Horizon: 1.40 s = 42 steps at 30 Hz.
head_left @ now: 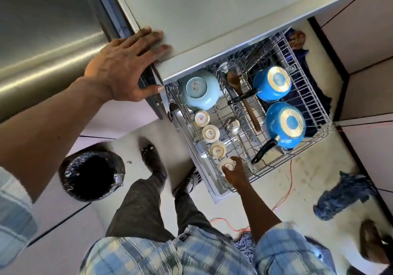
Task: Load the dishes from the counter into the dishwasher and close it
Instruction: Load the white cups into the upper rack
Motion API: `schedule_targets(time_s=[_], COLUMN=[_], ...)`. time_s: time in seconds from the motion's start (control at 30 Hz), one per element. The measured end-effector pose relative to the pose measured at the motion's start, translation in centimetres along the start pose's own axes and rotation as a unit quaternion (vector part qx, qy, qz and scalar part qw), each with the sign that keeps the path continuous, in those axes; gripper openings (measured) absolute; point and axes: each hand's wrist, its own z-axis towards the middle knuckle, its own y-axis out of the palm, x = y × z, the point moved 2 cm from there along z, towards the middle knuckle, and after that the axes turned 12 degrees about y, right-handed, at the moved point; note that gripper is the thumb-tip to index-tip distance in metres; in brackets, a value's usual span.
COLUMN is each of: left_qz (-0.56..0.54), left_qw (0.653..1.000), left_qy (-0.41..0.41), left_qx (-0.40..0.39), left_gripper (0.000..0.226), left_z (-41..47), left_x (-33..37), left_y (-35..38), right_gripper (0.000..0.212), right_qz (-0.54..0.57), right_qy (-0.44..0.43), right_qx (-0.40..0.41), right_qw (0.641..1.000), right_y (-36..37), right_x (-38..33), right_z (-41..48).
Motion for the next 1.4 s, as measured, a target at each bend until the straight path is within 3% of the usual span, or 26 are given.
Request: schedule_targets(time_s=[0.07, 0.17, 0.27, 0.37, 0.5, 0.67, 0.87, 1.0, 1.17, 1.3, 1.4], left_qz=[-0.005, -0.023, -0.090, -0.149, -0.131, -0.085, -0.052, -0.034, -0.031, -0.018, -0.013], left_qw=[1.000, 0.999, 0.985, 0.943, 0.896, 0.865, 0.857, 0.855, 0.850, 0.848, 0.846], left_qy=[-0.003, -0.027, -0.101, -0.208, -0.341, -0.454, -0.496, -0.499, -0.508, -0.509, -0.511], left_qx=[0.003, 0.028, 0.110, 0.213, 0.253, 0.194, 0.133, 0.139, 0.140, 0.146, 0.154], left_gripper=[0.101, 0.100, 0.091, 0.077, 0.064, 0.078, 0.079, 0.076, 0.078, 0.084, 0.086], left_z=[-0.1, -0.5, -1.5, -4.7, -10.6, -16.0, -18.0, -17.9, -17.8, -17.8, -17.8], left_x=[0.2, 0.2, 0.2, -1.1, -5.4, -11.8, -15.9, -16.6, -16.7, -16.9, -17.2], left_y=[-0.1, -0.7, -1.7, -2.5, -3.1, -3.6, -2.2, -1.2, -0.9, -0.5, -0.3], right_gripper=[0.054, 0.038, 0.027, 0.021, 0.024, 0.022, 0.017, 0.023, 0.053, 0.068, 0.077], right_qz=[-0.016, 0.088, 0.153, 0.159, 0.177, 0.237, 0.051, -0.056, -0.130, -0.201, -0.232], right_qy=[0.013, -0.010, -0.132, -0.293, -0.424, -0.490, -0.533, -0.573, -0.578, -0.608, -0.622], right_qx=[0.042, 0.167, 0.248, 0.278, 0.250, 0.086, -0.054, -0.036, 0.015, 0.128, 0.153], right_qw=[0.999, 0.982, 0.947, 0.901, 0.852, 0.835, 0.843, 0.817, 0.805, 0.757, 0.732], right_y=[-0.6, -2.2, -3.8, -4.9, -4.9, -2.0, 6.0, 11.9, 18.1, 21.2, 22.6], right_x=[-0.5, -2.7, -6.3, -11.4, -21.0, -36.5, -55.0, -64.9, -74.2, -79.3, -81.9], right_z=[-0.5, -2.7, -6.3, -10.3, -15.3, -21.8, -23.7, -23.4, -23.4, -23.8, -23.5])
